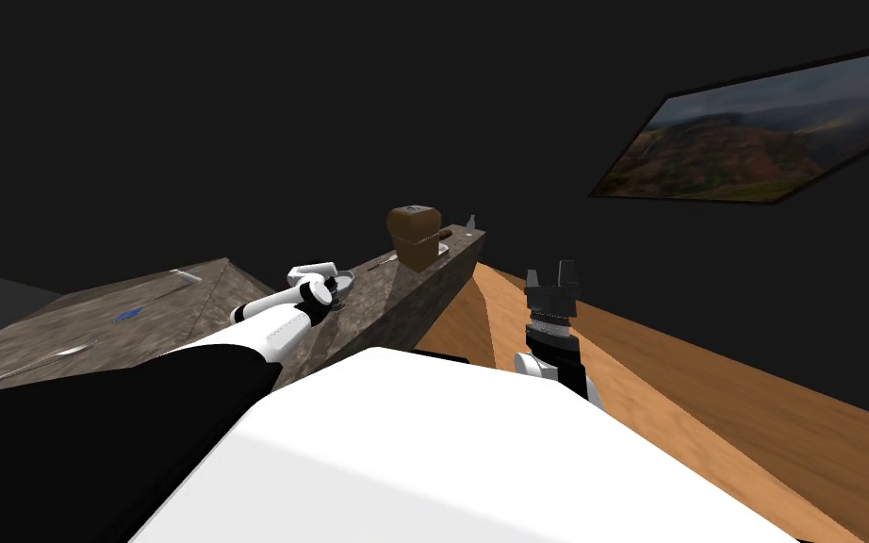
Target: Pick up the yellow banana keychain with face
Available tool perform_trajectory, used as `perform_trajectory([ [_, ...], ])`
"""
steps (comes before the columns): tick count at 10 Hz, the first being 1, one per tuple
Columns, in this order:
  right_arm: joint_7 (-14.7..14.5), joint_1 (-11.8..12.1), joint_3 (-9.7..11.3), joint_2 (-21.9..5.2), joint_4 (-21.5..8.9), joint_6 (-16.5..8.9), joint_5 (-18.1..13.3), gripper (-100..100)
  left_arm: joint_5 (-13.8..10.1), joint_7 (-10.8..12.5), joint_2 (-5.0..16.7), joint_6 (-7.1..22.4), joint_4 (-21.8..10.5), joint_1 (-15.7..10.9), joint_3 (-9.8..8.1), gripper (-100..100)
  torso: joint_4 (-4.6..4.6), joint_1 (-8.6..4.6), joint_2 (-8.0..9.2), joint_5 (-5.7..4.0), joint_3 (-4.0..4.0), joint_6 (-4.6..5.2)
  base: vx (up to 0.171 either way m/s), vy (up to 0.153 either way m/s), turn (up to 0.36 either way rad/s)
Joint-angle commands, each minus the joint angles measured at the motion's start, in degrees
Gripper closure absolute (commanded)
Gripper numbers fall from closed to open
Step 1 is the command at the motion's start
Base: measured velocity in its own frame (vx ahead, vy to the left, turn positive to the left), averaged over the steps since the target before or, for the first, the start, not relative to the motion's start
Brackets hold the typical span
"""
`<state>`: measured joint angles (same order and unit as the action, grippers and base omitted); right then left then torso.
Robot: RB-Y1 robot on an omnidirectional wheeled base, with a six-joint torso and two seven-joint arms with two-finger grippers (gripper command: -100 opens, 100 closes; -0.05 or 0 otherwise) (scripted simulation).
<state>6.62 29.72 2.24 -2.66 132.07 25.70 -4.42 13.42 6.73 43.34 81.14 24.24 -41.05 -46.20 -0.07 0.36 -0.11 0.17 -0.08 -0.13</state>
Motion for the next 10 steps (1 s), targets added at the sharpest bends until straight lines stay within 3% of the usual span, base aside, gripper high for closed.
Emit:
perform_trajectory([
  [1, 0.0, 0.0, 0.0, 0.0, 0.0, 0.0, 0.0, 0, 0.12, -0.82, 0.05, -0.14, -0.34, -0.37, 0.15, 100, 0.0, 0.0, 0.0, 0.0, 0.0, 0.0, 0.045, -0.013, 0.263],
  [10, 0.0, 0.03, 0.0, 0.0, 0.01, 0.01, 0.0, 0, 1.44, -14.72, -4.1, 3.26, 6.81, -2.92, 1.17, 100, -0.14, -0.28, -0.69, -0.07, -0.39, -0.04, 0.153, -0.092, 0.335],
])
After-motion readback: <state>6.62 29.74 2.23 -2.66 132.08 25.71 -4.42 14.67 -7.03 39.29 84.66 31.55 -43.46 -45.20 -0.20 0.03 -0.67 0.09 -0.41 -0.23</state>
